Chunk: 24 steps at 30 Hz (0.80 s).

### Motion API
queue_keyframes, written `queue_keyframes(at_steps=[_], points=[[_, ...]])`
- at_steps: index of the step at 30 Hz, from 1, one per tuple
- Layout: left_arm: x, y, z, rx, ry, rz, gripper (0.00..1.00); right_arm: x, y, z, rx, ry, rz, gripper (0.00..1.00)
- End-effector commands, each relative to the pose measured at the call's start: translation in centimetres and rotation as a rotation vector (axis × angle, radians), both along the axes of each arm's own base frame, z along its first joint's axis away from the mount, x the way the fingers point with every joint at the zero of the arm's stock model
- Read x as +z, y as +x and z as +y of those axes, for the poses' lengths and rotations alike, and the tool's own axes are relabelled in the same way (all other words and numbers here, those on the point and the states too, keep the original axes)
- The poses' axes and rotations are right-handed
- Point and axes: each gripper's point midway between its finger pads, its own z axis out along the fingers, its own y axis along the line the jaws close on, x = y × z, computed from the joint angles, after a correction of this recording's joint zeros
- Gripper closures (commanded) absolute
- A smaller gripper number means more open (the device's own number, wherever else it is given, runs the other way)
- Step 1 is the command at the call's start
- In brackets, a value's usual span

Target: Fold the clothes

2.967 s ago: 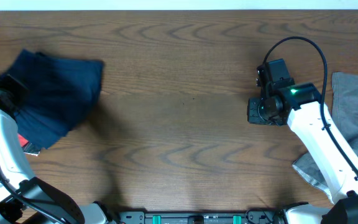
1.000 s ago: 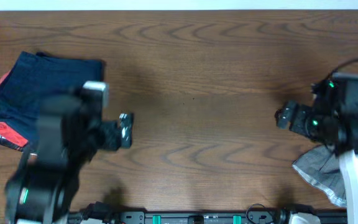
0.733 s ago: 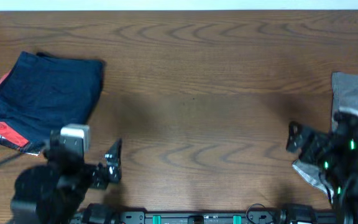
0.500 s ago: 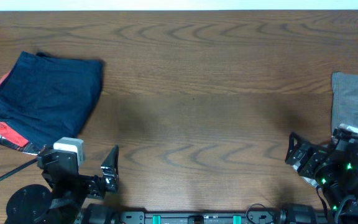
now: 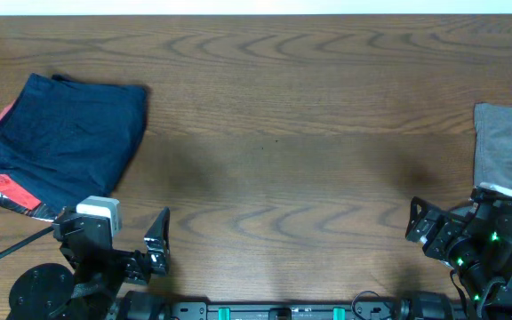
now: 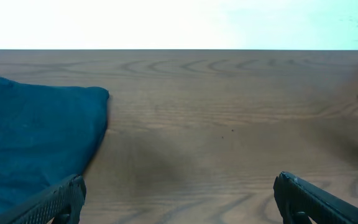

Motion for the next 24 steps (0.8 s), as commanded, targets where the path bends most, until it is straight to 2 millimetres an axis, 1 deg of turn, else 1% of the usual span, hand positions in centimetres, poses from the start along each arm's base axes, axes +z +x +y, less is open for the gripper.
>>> queue_keyframes(at_steps=[1,9,12,16,18,24], points=[[-0.2,0.1,0.2,0.007,0.018,-0.001,0.02,-0.1,-0.1,-0.2,-0.001,-0.015,0.0,0.01],[-0.2,0.1,0.2,0.007,0.018,-0.001,0.02,-0.1,-0.1,-0.3,-0.003,-0.022,0.003,0.01],[-0.2,0.1,0.2,0.007,0.018,-0.001,0.02,0.5,0.7,-0.2,0.047,-0.07,-0.041,0.01],[-0.2,0.1,0.2,0.007,0.018,-0.001,0.02,1.5,3.3,1.8,0.243,-0.184,-0.192,0.01],[-0.2,0.1,0.2,0.007,0.018,-0.001,0.02,1.5,4.1,2.9,0.307,-0.223,-0.274,0.01],[-0.2,0.1,0.2,0.007,0.018,-0.001,0.02,0.8,4.9,5.6,0.396,-0.231,-0.526,0.01]])
